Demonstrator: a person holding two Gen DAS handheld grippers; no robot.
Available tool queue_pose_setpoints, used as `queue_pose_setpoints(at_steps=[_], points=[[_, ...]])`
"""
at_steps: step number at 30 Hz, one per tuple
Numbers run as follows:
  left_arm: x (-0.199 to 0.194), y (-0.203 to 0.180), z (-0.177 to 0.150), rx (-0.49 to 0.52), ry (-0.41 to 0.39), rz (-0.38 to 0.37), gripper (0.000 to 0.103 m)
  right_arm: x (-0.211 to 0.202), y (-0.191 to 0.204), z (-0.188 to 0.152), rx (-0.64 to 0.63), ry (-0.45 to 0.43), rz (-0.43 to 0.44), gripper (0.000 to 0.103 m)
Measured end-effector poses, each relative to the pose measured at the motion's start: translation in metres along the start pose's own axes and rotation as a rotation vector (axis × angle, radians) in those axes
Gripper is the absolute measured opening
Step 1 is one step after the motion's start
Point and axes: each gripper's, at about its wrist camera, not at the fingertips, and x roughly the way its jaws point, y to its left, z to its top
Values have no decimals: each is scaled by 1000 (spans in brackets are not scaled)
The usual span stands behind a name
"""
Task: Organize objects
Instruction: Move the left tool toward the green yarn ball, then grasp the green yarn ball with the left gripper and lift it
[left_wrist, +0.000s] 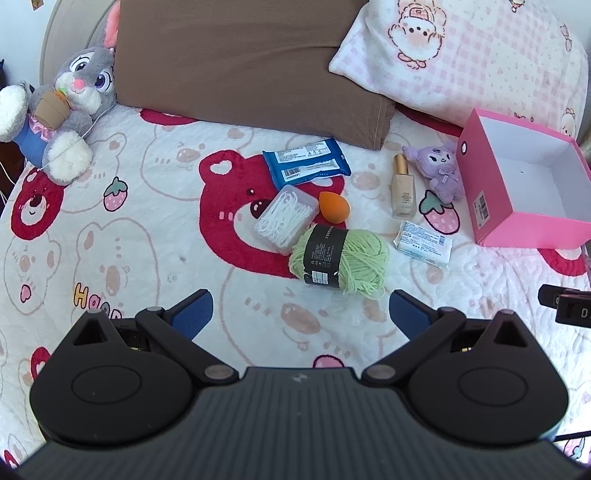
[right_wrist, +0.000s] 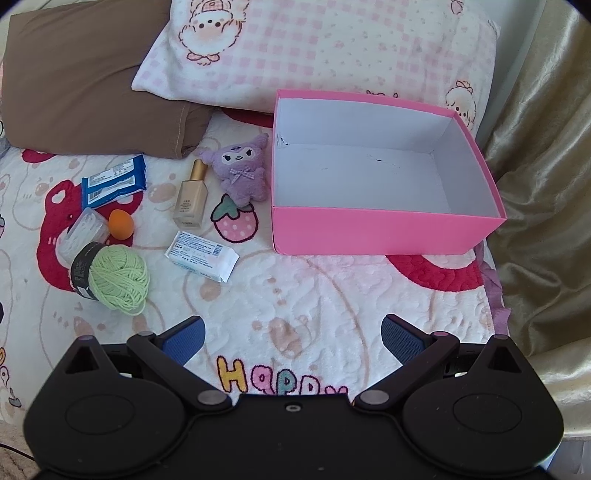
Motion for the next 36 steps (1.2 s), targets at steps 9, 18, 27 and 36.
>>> queue_pose_setpoints(at_steps=[9, 18, 27, 36], points=[[-8, -1, -2, 10, -22, -6, 103, 0, -2, 0, 1, 4, 0, 102], [-12, 5, 17, 32, -45, -48, 103, -25, 12, 3, -81, -104, 48, 102], [40, 20, 43, 6, -50, -140, 103, -9, 59, 4, -266, -273, 309, 103], [141, 56, 29, -152, 28, -183, 103, 60, 103, 0, -433, -250, 401, 102]])
